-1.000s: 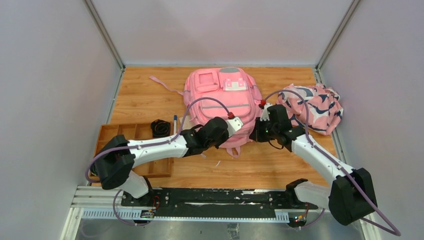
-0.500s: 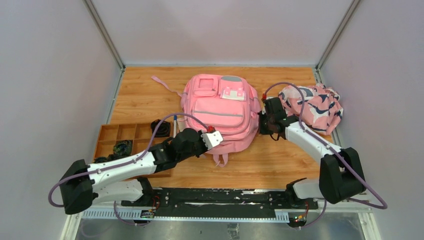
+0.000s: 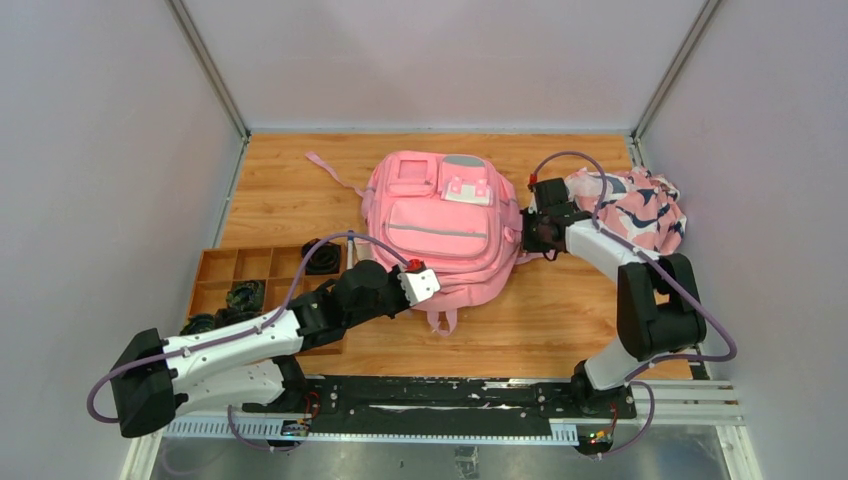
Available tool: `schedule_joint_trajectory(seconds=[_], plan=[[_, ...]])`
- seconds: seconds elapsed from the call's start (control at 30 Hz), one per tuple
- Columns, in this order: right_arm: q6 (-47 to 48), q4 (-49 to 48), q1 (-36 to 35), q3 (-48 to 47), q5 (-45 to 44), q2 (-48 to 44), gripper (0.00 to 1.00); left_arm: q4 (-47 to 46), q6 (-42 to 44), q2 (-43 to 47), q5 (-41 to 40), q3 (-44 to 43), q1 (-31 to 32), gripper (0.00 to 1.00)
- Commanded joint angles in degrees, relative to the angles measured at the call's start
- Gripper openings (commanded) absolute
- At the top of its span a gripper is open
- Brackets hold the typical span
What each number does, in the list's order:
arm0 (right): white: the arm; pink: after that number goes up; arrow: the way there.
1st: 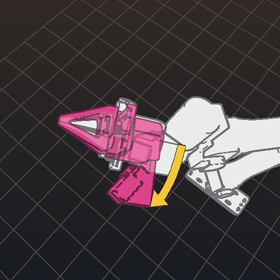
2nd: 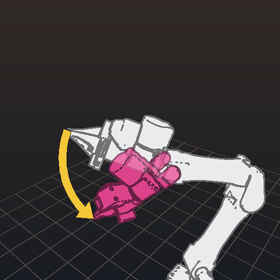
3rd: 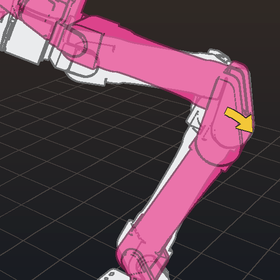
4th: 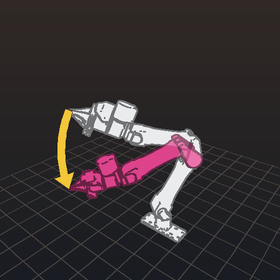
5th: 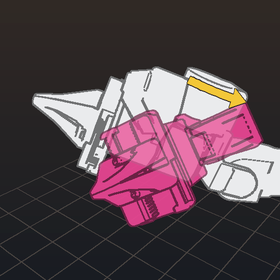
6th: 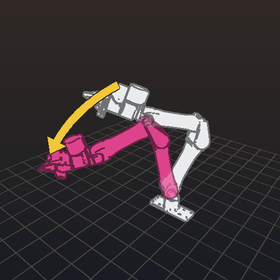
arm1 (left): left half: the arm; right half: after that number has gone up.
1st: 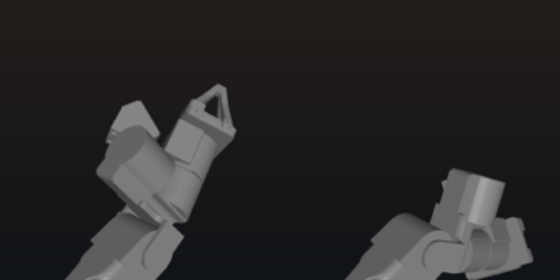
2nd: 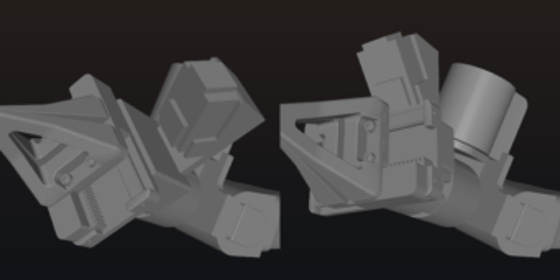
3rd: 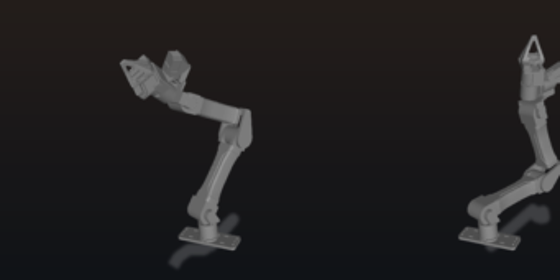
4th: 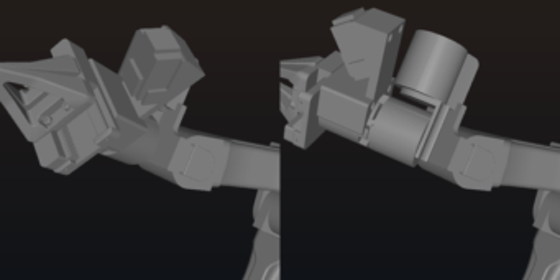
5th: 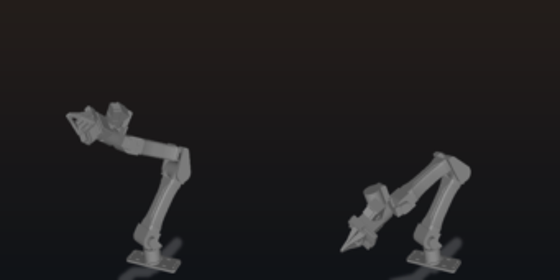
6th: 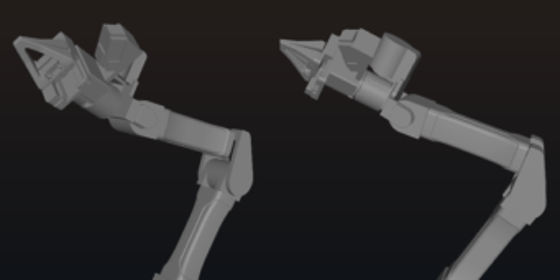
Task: Pack the student bag
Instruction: Zip the student bag at the center of the board.
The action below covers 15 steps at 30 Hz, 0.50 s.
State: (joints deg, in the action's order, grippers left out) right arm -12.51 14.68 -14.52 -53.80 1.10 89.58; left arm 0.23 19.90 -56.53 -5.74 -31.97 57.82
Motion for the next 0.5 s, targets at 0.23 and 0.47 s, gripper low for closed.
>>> schedule_joint_trajectory(seconds=[0.23,0.47], plan=[[2.3,-1.1,7.4,-2.9,6.7,1.6,0.00,-4.5,0.6,0.8,1.9,-0.8,-0.4,0.00],[1.0,-1.4,7.3,-2.1,4.9,-1.6,0.02,-6.9,-2.4,-5.2,7.2,-3.1,-0.3,0.00]])
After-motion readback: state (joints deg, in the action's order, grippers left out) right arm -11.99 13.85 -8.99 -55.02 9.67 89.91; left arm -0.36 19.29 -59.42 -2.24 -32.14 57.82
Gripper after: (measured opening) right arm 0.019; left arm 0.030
